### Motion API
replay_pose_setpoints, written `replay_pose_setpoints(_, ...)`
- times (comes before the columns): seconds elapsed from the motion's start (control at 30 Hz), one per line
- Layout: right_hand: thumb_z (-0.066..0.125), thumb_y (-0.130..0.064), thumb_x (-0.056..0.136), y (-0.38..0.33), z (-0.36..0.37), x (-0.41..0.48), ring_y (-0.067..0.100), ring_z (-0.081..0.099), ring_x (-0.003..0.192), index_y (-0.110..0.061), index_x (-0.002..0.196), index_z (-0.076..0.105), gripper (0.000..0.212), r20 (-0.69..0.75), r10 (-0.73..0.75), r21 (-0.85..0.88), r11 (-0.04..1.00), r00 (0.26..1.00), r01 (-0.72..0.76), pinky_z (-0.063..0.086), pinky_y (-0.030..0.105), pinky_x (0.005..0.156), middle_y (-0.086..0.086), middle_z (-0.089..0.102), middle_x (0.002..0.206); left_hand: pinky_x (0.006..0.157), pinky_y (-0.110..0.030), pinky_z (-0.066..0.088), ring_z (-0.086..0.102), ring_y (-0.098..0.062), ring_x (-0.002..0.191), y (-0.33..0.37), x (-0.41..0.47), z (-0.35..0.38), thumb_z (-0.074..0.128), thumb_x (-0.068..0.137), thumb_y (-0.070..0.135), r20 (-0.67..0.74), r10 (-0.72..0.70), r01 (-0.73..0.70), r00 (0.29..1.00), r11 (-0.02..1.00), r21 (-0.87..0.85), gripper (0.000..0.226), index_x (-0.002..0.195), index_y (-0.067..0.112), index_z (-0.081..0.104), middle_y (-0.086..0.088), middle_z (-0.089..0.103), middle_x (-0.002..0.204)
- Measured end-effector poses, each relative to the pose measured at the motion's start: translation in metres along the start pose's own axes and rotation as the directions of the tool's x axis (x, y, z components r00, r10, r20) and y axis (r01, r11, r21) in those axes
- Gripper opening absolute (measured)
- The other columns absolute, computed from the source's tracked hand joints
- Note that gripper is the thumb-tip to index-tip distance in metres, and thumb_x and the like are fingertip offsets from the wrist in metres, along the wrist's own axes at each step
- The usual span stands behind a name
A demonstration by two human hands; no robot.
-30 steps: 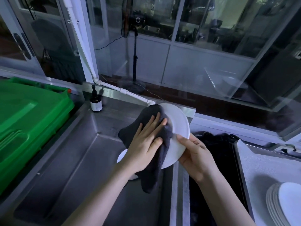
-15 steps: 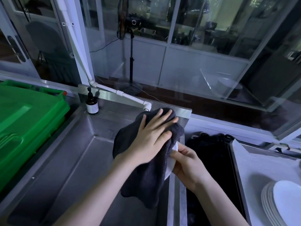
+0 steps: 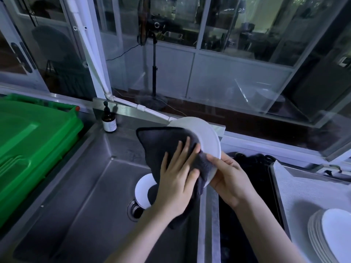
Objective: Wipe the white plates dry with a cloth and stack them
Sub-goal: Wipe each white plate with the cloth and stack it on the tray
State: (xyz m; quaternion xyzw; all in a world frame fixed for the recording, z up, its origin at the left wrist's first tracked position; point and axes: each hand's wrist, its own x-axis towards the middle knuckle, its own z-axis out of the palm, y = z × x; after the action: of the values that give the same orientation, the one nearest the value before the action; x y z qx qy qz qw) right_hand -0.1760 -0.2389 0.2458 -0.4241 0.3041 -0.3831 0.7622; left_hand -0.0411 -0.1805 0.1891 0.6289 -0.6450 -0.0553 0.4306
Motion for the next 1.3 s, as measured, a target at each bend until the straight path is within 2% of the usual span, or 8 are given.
replay_pose_setpoints(0.27, 0.064, -0.012, 0.089, 0.004, -0.009, -0.012, 0.032, 0.069, 0.102, -0.001, 0.119, 0.068, 0.033, 0.053, 0.033, -0.028, 0.999, 0.998, -0.031, 0.058, 0.039, 0.083, 0.025, 0.069, 0.119, 0.12, -0.041, 0.004, -0.005, -0.001, 0.149, -0.031, 0.039, -0.017, 0.022, 0.101, 0.037, 0.031, -0.074, 0.076, 0.997, 0.994, -0.075, 0.047, 0.146, 0.042, 0.012, 0.021, 0.002, 0.158)
replay_pose_setpoints(0.4, 0.069, -0.017, 0.082, -0.004, -0.013, -0.017, 0.03, 0.07, 0.103, -0.005, 0.116, 0.072, 0.036, 0.053, 0.004, -0.038, 0.999, 0.999, -0.002, 0.058, 0.036, 0.08, 0.022, 0.07, 0.118, 0.108, -0.013, 0.029, 0.04, -0.015, 0.14, -0.046, 0.028, -0.019, 0.044, 0.103, 0.014, -0.096, -0.222, 0.193, 0.97, 0.949, -0.25, 0.049, 0.149, 0.026, 0.033, 0.01, 0.033, 0.155)
replay_pose_setpoints(0.57, 0.065, -0.014, 0.088, -0.007, -0.021, -0.025, 0.03, 0.07, 0.103, -0.007, 0.119, 0.071, 0.032, 0.017, -0.015, -0.093, 0.996, 1.0, 0.017, 0.058, 0.037, 0.079, 0.019, 0.071, 0.118, 0.065, -0.041, 0.046, 0.066, -0.042, 0.079, -0.059, 0.023, -0.025, 0.055, 0.099, 0.02, -0.12, -0.232, 0.244, 0.965, 0.965, 0.094, 0.027, 0.118, 0.002, 0.064, -0.022, 0.071, 0.095)
replay_pose_setpoints(0.7, 0.064, -0.016, 0.086, -0.008, -0.017, -0.025, 0.028, 0.068, 0.09, -0.006, 0.105, 0.075, 0.024, -0.031, -0.08, -0.316, 0.947, 0.996, 0.067, 0.055, 0.037, 0.073, 0.02, 0.072, 0.099, 0.066, -0.042, 0.049, 0.065, -0.041, 0.083, -0.068, 0.026, -0.033, 0.063, 0.094, 0.026, -0.036, -0.364, 0.366, 0.931, 0.921, 0.136, 0.024, 0.114, 0.013, 0.067, -0.019, 0.072, 0.09)
replay_pose_setpoints(0.93, 0.064, -0.009, 0.095, 0.01, 0.004, -0.02, 0.0, 0.041, 0.059, -0.028, 0.075, 0.068, 0.028, 0.133, -0.189, -0.87, 0.448, 0.973, 0.206, 0.033, 0.02, 0.059, -0.015, 0.047, 0.06, 0.088, -0.036, 0.052, 0.066, -0.023, 0.099, -0.078, 0.04, -0.044, 0.063, 0.091, 0.035, 0.308, -0.711, 0.745, 0.633, 0.45, -0.492, 0.009, 0.094, 0.028, 0.068, -0.002, 0.074, 0.101)
replay_pose_setpoints(1.03, 0.062, -0.007, 0.095, 0.025, 0.016, -0.026, 0.0, 0.051, 0.06, -0.036, 0.107, 0.074, 0.033, 0.275, -0.187, -0.924, 0.221, 0.943, 0.313, 0.04, 0.016, 0.06, -0.022, 0.053, 0.063, 0.09, -0.038, 0.053, 0.071, -0.022, 0.096, -0.078, 0.04, -0.052, 0.069, 0.066, 0.069, 0.553, -0.687, 0.821, 0.471, 0.114, -0.559, 0.056, 0.099, 0.024, 0.074, -0.003, 0.077, 0.097)
replay_pose_setpoints(1.17, 0.063, 0.008, 0.09, 0.037, 0.011, -0.039, 0.021, 0.061, 0.125, -0.014, 0.136, 0.061, 0.051, 0.434, -0.181, -0.901, -0.106, 0.883, 0.421, 0.053, 0.037, 0.1, 0.0, 0.064, 0.134, 0.085, -0.039, 0.054, 0.072, -0.025, 0.086, -0.081, 0.032, -0.044, 0.075, 0.073, 0.04, 0.557, -0.7, 0.851, 0.447, 0.142, -0.505, 0.035, 0.097, 0.015, 0.073, -0.011, 0.076, 0.095)
replay_pose_setpoints(1.3, 0.066, 0.004, 0.09, 0.034, -0.018, -0.053, 0.027, 0.053, 0.133, -0.016, 0.138, 0.059, 0.053, 0.489, -0.14, -0.854, -0.279, 0.861, 0.439, 0.049, 0.05, 0.104, 0.002, 0.057, 0.144, 0.077, -0.038, 0.05, 0.068, -0.027, 0.077, -0.068, 0.027, -0.025, 0.071, 0.068, 0.022, 0.512, -0.687, 0.816, 0.515, 0.21, -0.539, 0.007, 0.07, 0.017, 0.075, -0.01, 0.074, 0.078)
